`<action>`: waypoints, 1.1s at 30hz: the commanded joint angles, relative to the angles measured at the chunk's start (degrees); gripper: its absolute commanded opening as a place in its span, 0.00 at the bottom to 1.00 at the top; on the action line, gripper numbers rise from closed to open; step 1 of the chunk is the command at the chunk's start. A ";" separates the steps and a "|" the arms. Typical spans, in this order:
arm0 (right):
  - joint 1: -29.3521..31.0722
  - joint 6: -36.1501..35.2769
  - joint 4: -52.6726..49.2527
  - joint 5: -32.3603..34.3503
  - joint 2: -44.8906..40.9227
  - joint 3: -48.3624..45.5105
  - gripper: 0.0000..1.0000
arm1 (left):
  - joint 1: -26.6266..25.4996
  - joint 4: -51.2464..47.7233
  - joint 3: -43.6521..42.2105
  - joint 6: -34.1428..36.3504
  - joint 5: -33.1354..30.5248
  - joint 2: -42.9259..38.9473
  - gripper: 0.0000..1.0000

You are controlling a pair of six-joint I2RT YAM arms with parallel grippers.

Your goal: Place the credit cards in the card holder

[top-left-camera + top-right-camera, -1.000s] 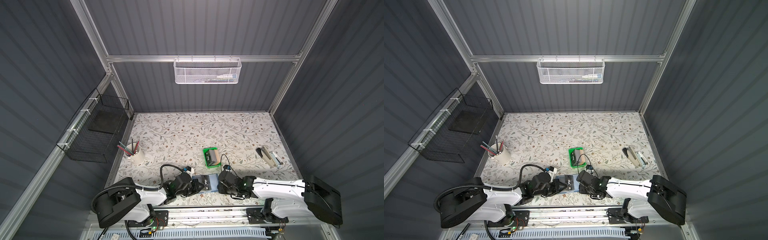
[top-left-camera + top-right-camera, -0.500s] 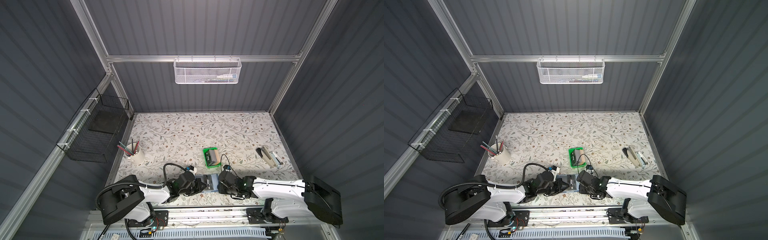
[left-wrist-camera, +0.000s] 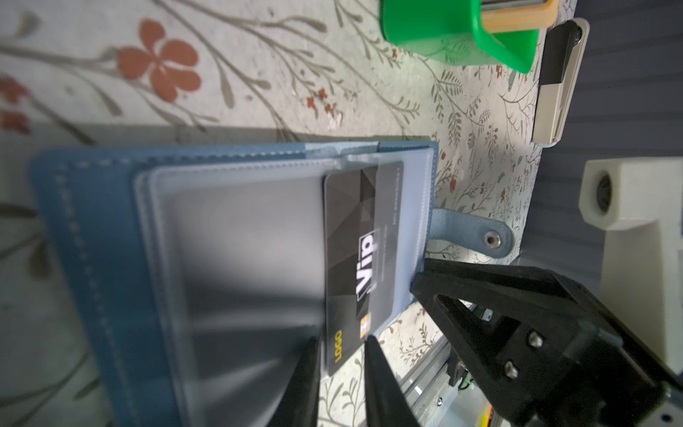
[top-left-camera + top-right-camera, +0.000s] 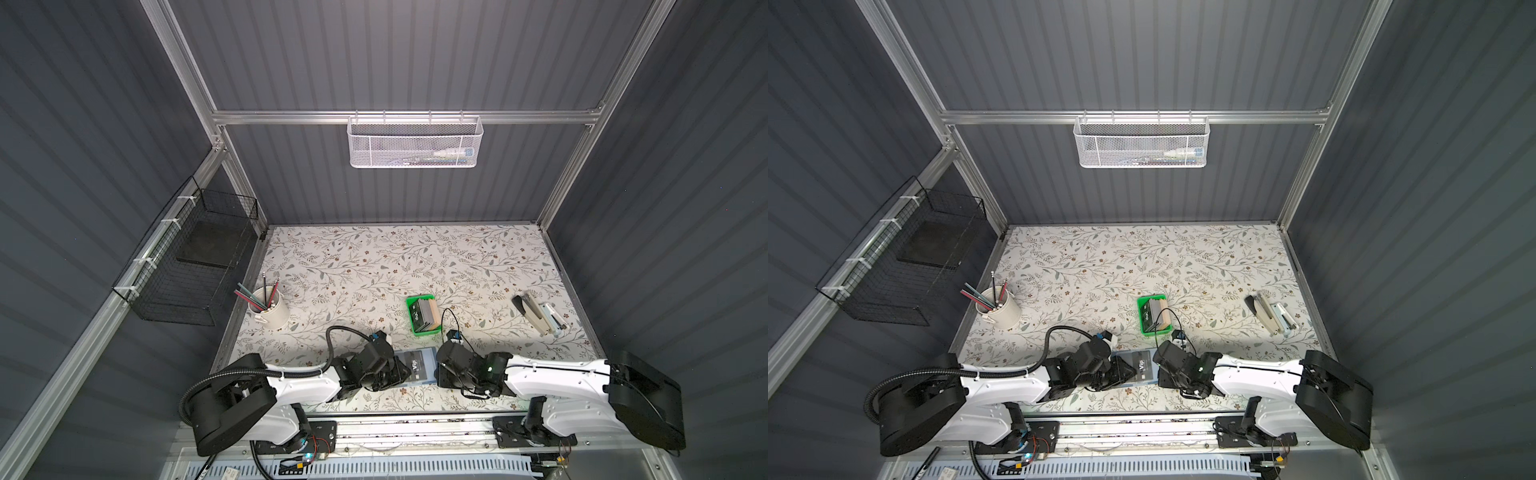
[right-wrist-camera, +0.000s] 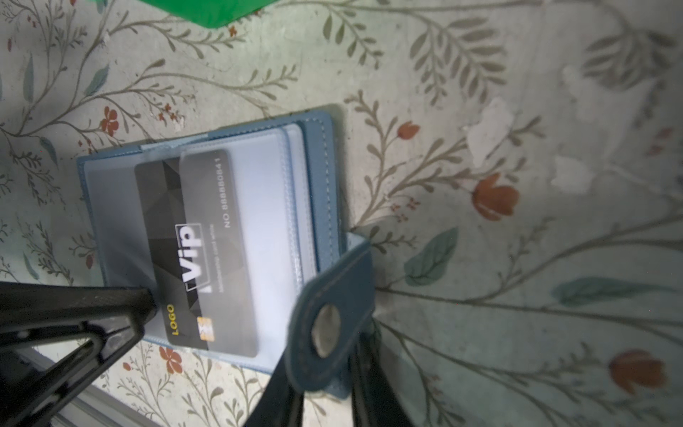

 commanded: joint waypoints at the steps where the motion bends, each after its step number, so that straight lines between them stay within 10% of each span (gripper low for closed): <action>1: 0.47 0.32 -1.60 0.14 -0.22 -1.01 0.24 | -0.35 -7.67 2.65 2.54 -1.66 -1.20 0.26; 33: 0.81 -0.30 -3.41 3.33 -4.44 -0.34 0.28 | -0.35 -10.94 2.79 4.99 -5.49 -5.32 0.30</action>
